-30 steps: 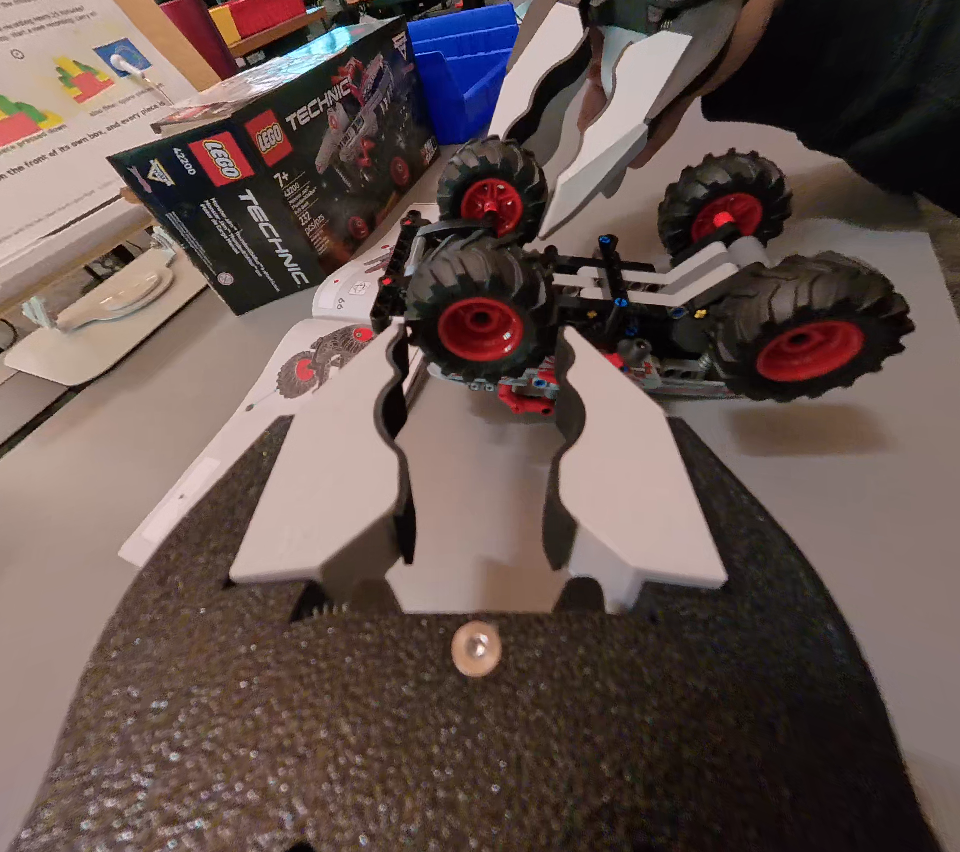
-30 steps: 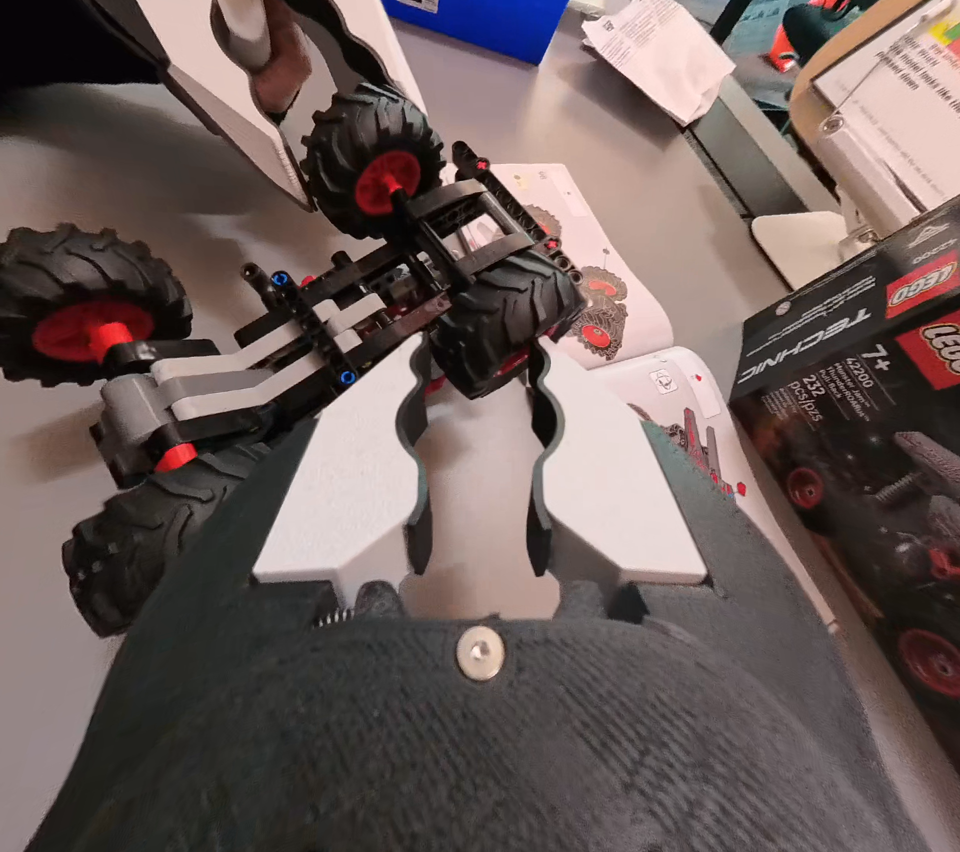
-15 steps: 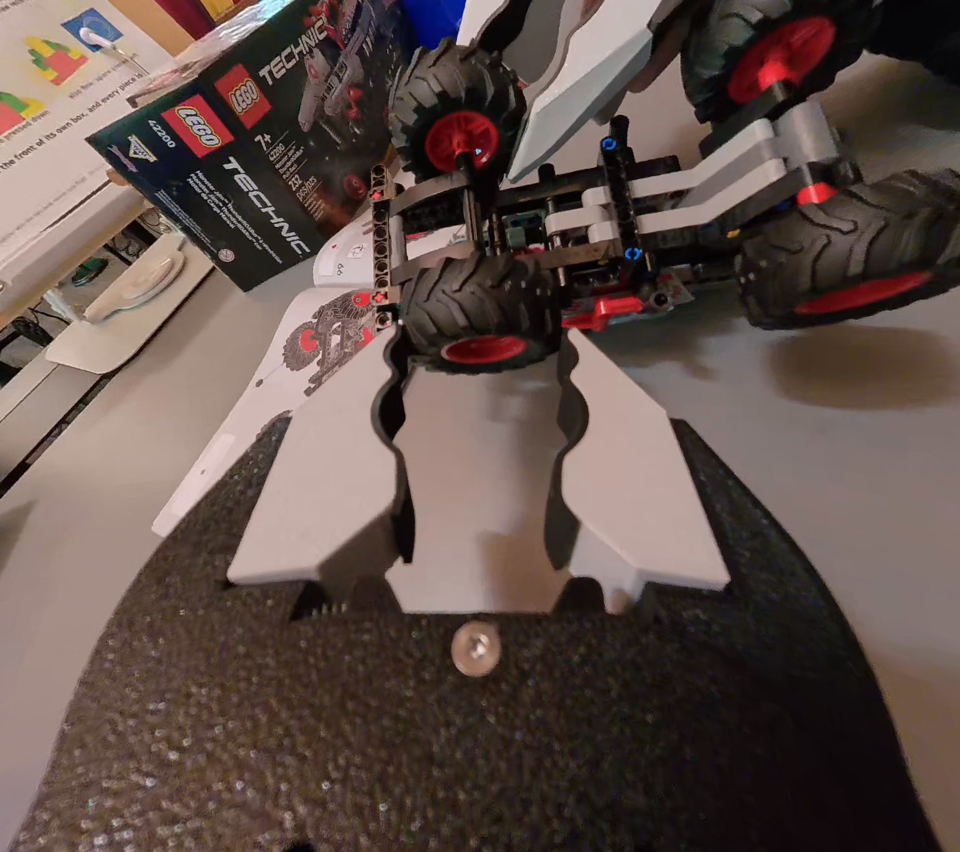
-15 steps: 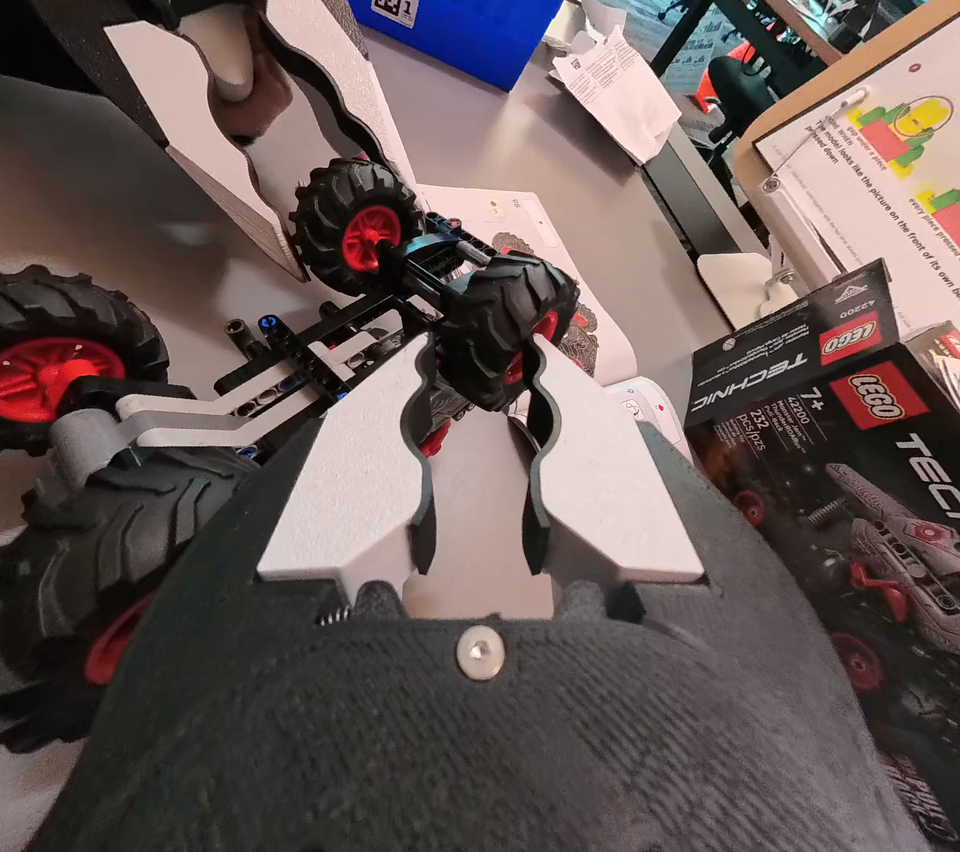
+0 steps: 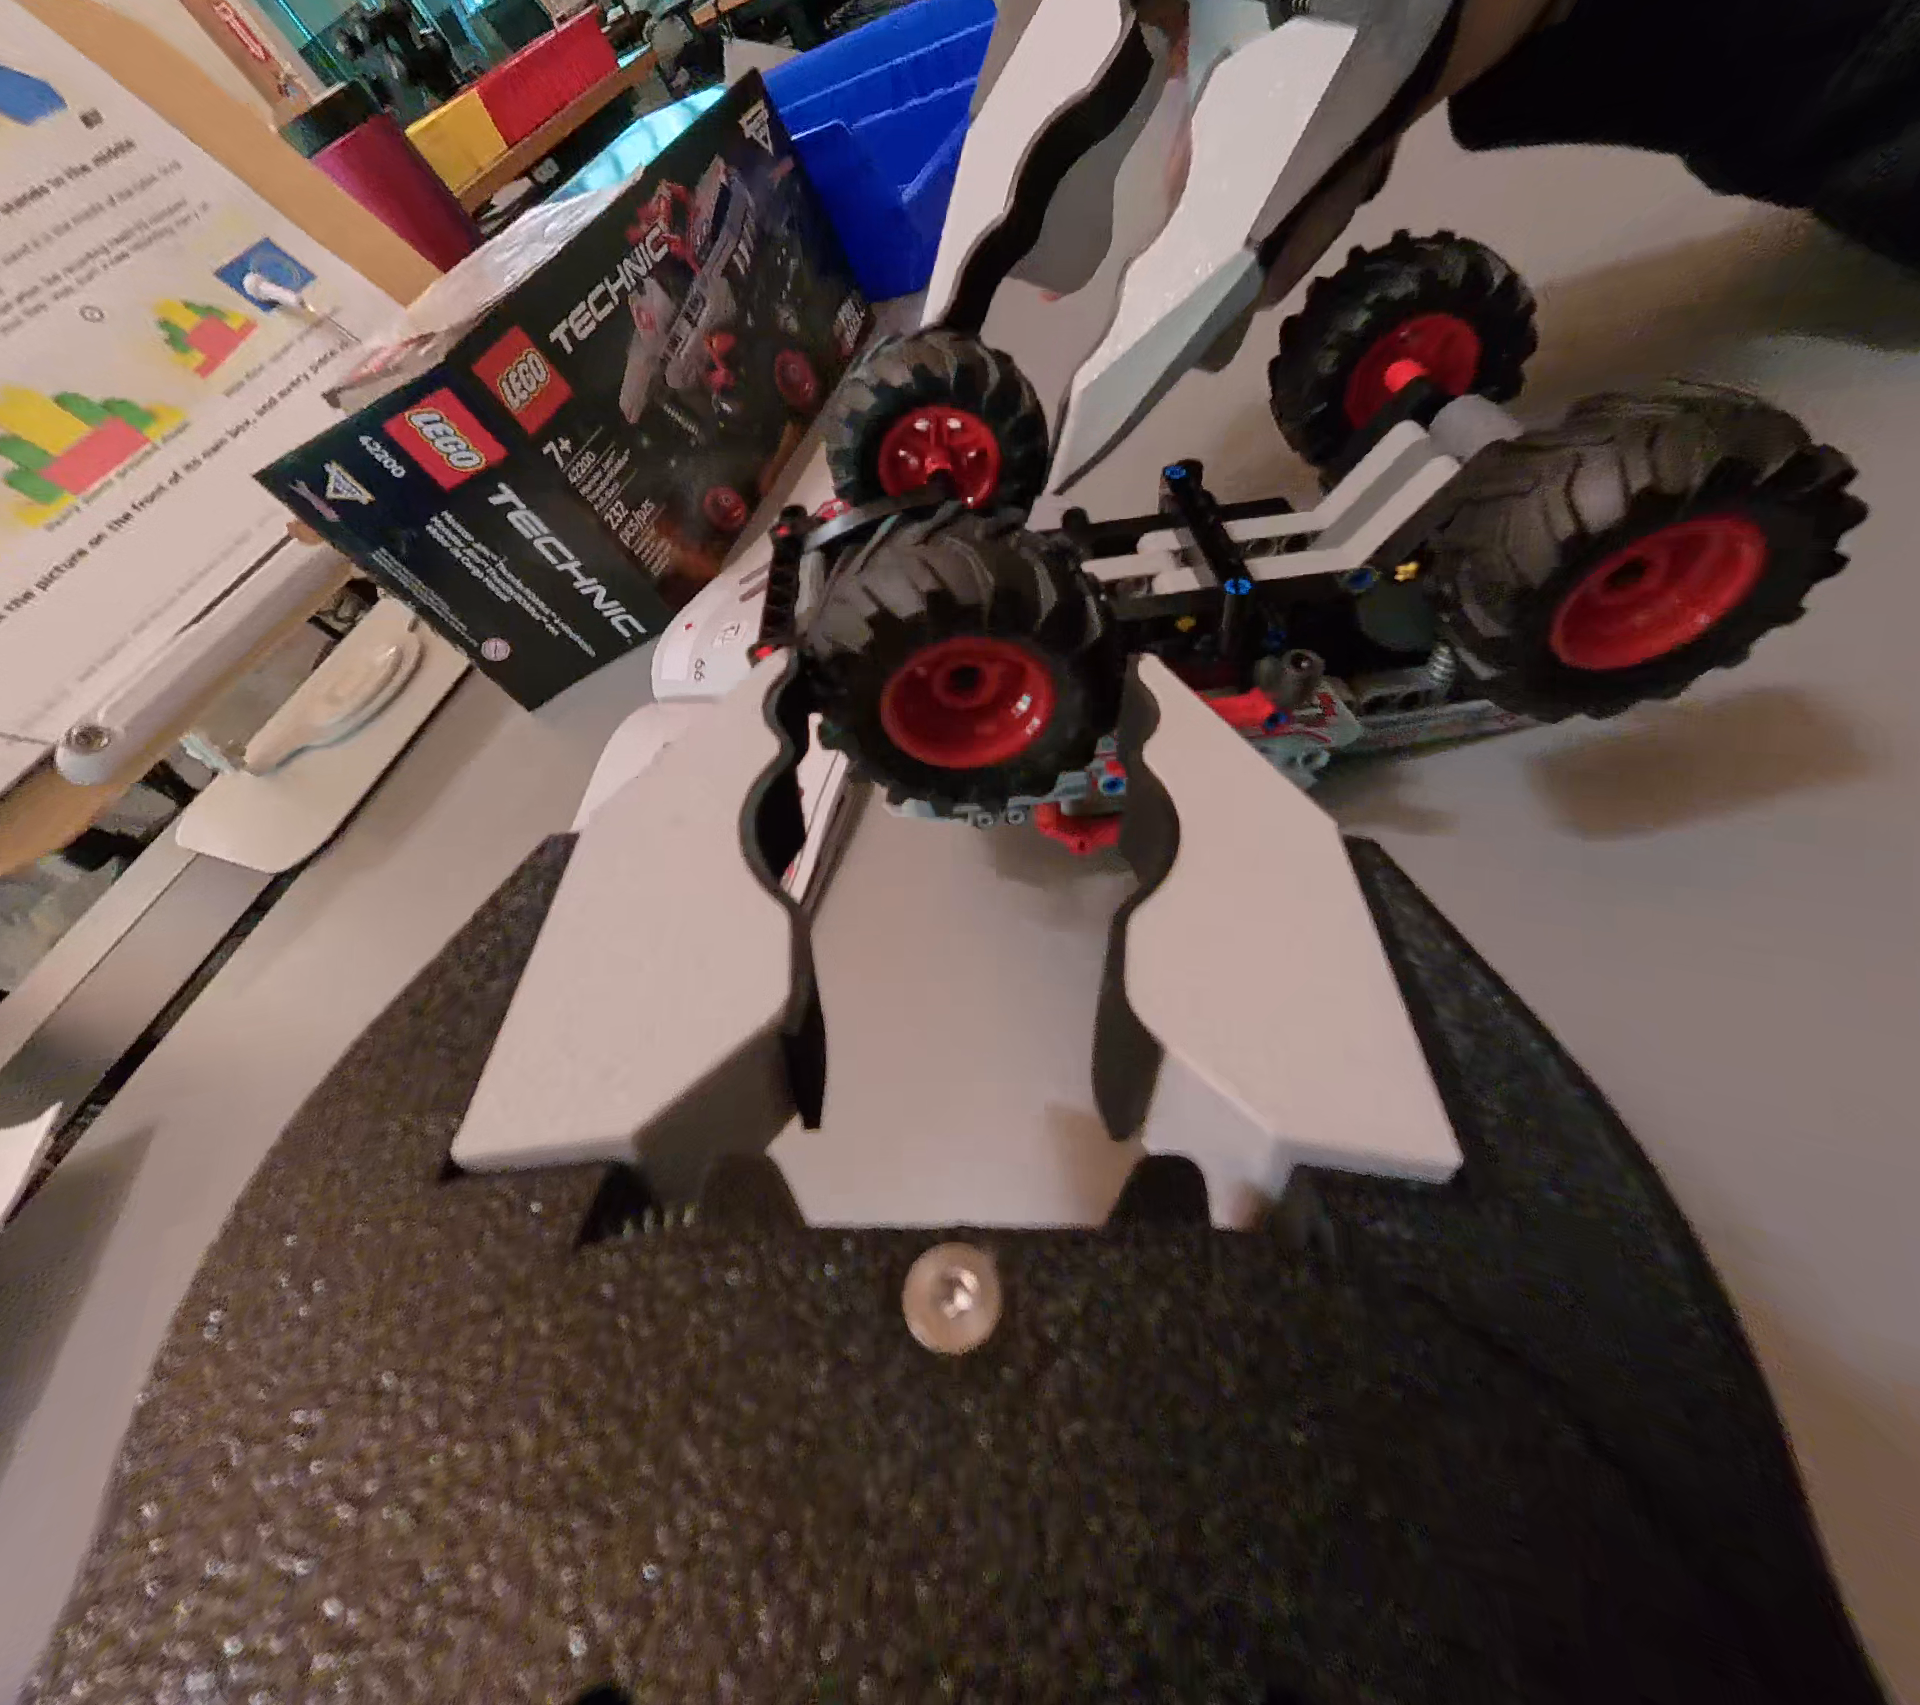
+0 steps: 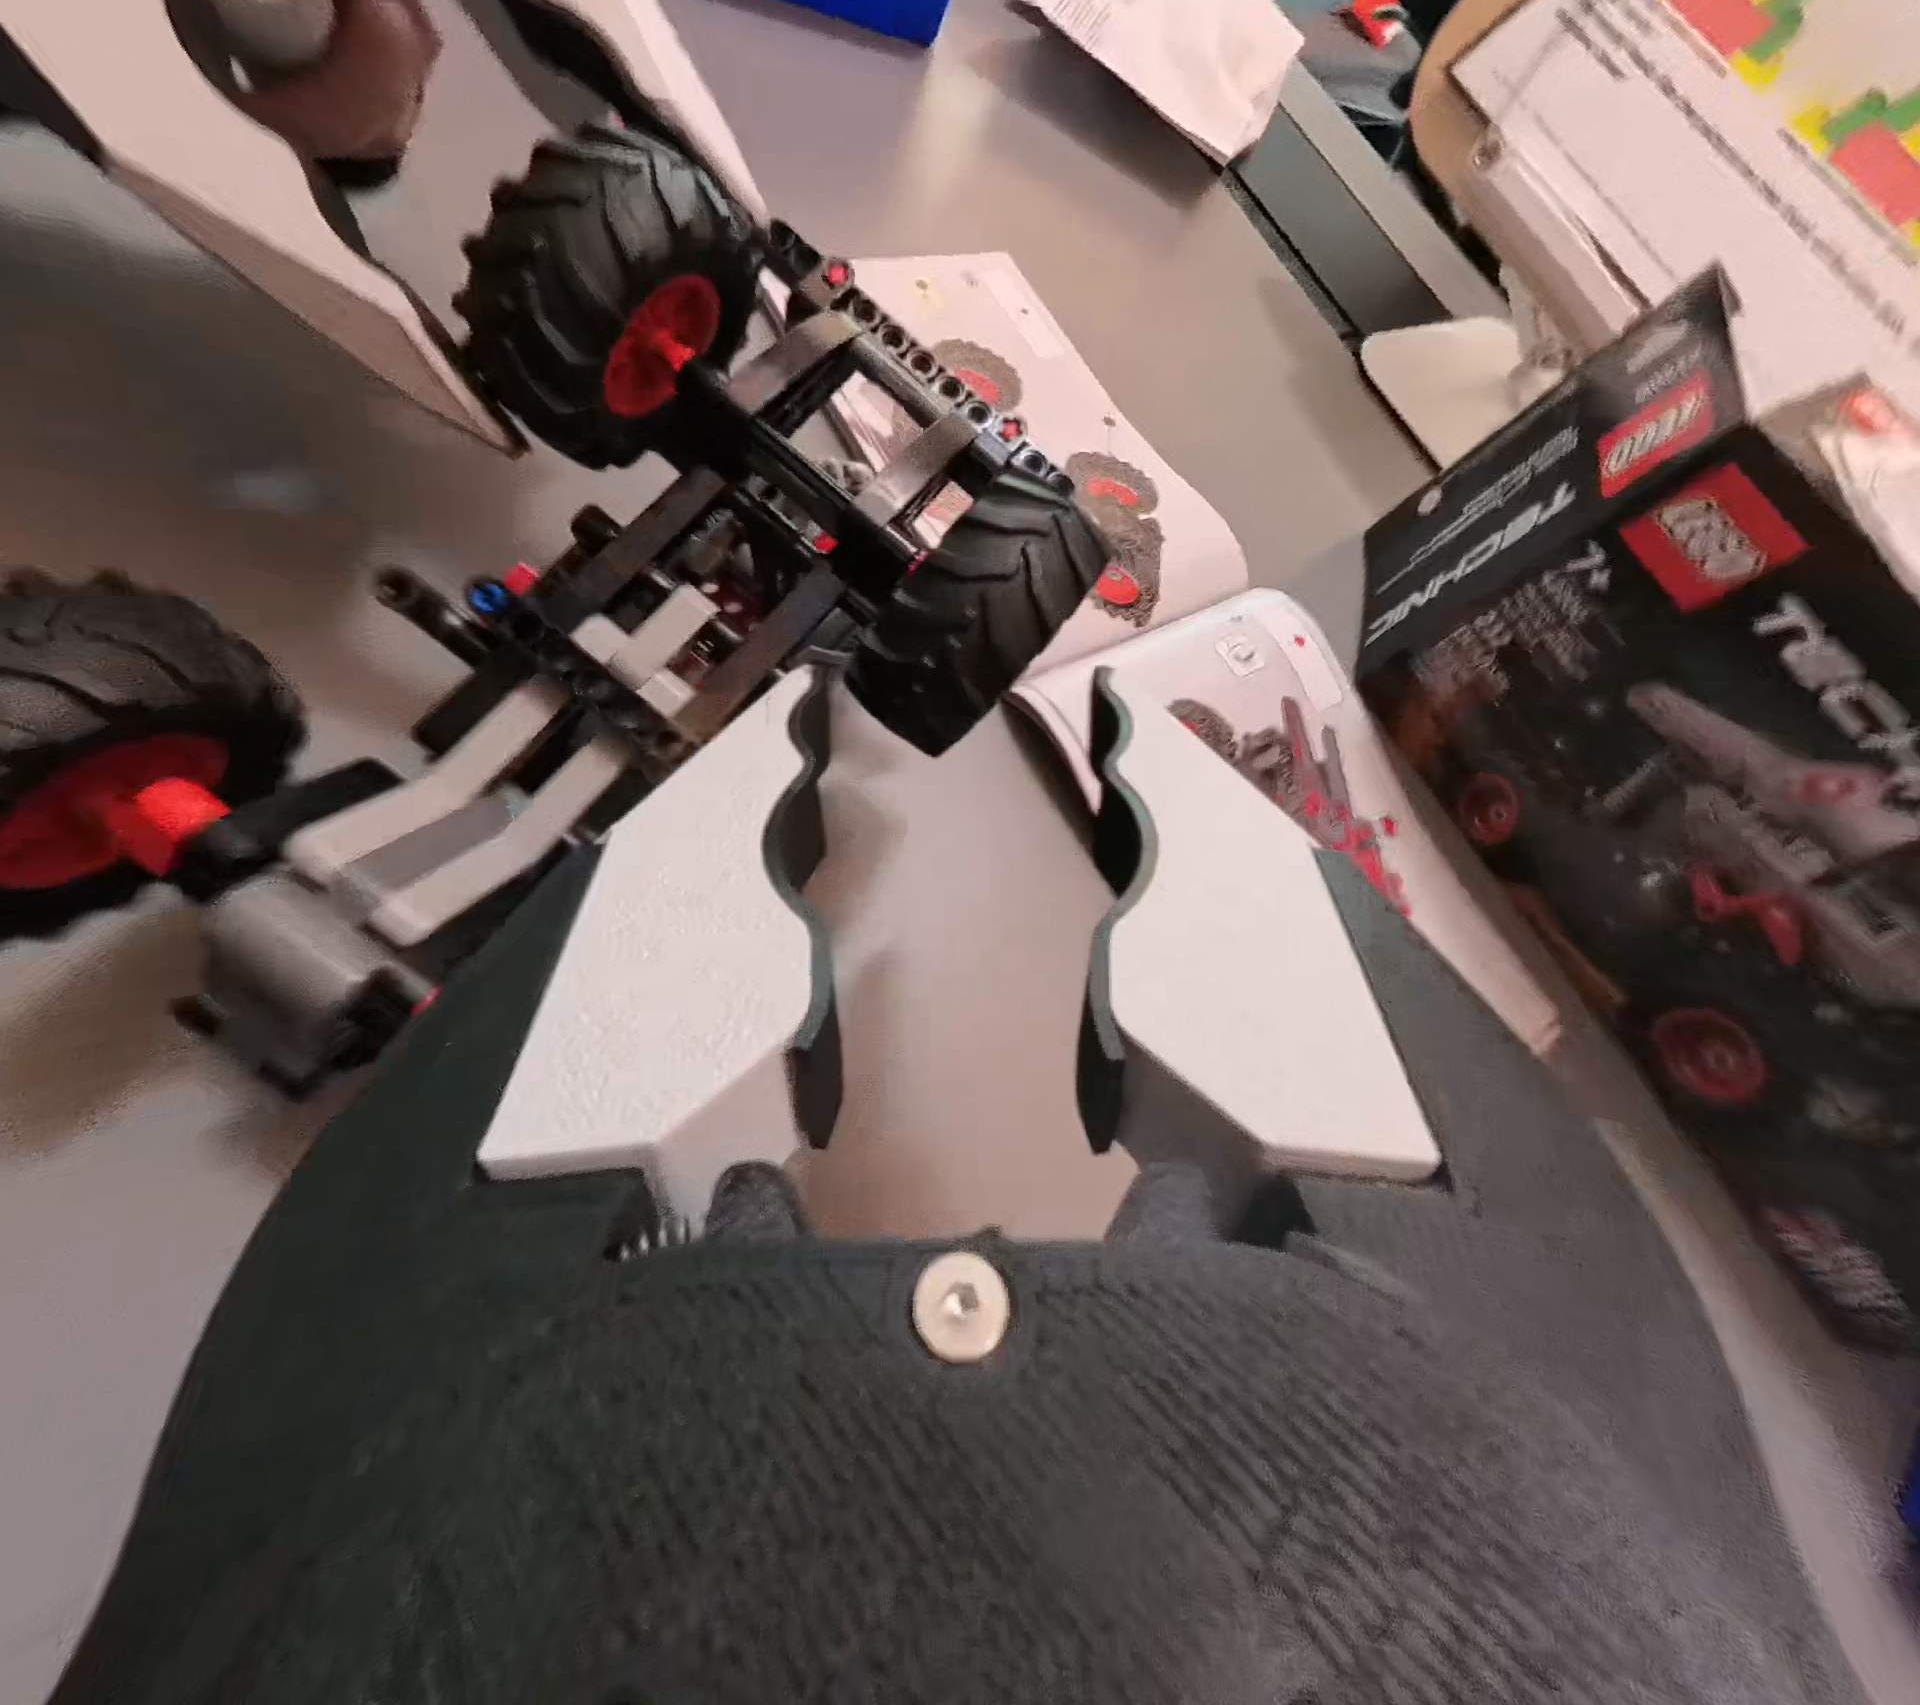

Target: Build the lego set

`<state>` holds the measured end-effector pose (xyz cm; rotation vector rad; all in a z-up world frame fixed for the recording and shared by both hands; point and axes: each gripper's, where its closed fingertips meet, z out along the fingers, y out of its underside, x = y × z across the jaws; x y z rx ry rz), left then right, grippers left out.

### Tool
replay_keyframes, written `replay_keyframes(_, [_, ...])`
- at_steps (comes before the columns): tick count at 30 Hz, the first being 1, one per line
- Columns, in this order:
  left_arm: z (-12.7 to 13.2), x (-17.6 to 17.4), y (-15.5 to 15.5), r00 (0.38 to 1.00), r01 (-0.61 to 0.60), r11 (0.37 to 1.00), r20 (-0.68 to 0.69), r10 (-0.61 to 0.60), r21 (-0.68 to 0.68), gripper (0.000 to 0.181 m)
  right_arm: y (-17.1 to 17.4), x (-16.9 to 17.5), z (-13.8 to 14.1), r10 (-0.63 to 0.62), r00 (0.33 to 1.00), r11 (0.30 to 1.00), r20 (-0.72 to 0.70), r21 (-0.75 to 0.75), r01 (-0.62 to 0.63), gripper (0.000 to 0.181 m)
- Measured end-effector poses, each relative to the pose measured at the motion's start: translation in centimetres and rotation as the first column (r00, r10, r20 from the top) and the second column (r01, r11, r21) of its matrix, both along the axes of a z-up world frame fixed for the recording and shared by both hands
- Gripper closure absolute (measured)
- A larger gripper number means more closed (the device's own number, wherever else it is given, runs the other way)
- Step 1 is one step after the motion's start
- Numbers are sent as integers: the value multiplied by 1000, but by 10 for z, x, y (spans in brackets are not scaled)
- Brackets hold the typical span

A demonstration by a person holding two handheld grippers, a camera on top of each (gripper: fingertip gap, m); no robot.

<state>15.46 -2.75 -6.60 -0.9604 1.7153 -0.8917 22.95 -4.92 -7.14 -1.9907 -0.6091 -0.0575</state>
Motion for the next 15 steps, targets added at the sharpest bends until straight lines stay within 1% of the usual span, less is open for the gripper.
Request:
replay_keyframes(1, [2,3,-1,1000,-5,1000,1,5,5,124,-6,-1,2,-5,995,1000,-97,-19,3,125])
replay_keyframes(2, [3,6,-2,1000,-8,1000,-2,8,3,124,-10,0,3,-26,983,999,-184,-37,20,134])
replay_keyframes(3, [4,8,-4,1000,-8,1000,-10,8,-2,125,-14,3,2,-48,970,998,-237,-47,38,134])
replay_keyframes(5, [7,13,-8,1000,-8,1000,-20,8,-17,125,-24,9,-2,-72,961,996,-266,-65,57,132])
replay_keyframes(6, [8,15,-10,1000,-7,1000,-23,7,-24,125,-31,9,-1,-54,966,997,-251,-69,38,132])
replay_keyframes(7, [9,16,-13,1000,-7,1000,-24,6,-30,125,-38,8,3,-27,980,998,-198,-53,16,125])
replay_keyframes(8, [10,18,-14,1000,-8,999,-25,7,-36,125,-43,9,13,-2,994,1000,-109,-4,2,114])
replay_keyframes(9, [11,19,-15,1000,-13,999,-26,12,-42,125,-49,6,27,43,999,997,0,60,-43,118])
replay_keyframes(10, [12,20,-16,999,-18,999,-28,17,-47,125,-54,-2,38,99,991,988,95,107,-109,128])
replay_keyframes(11, [13,21,-17,999,-22,998,-28,20,-52,125,-57,-12,41,152,975,980,163,106,-171,132])
replay_keyframes(13, [14,24,-18,999,-29,998,-31,27,-56,126,-52,-28,34,233,935,967,268,38,-251,135])
replay_keyframes(15, [16,28,-20,999,-34,997,-38,32,-67,126,-48,-34,7,319,880,948,353,-120,-295,140])
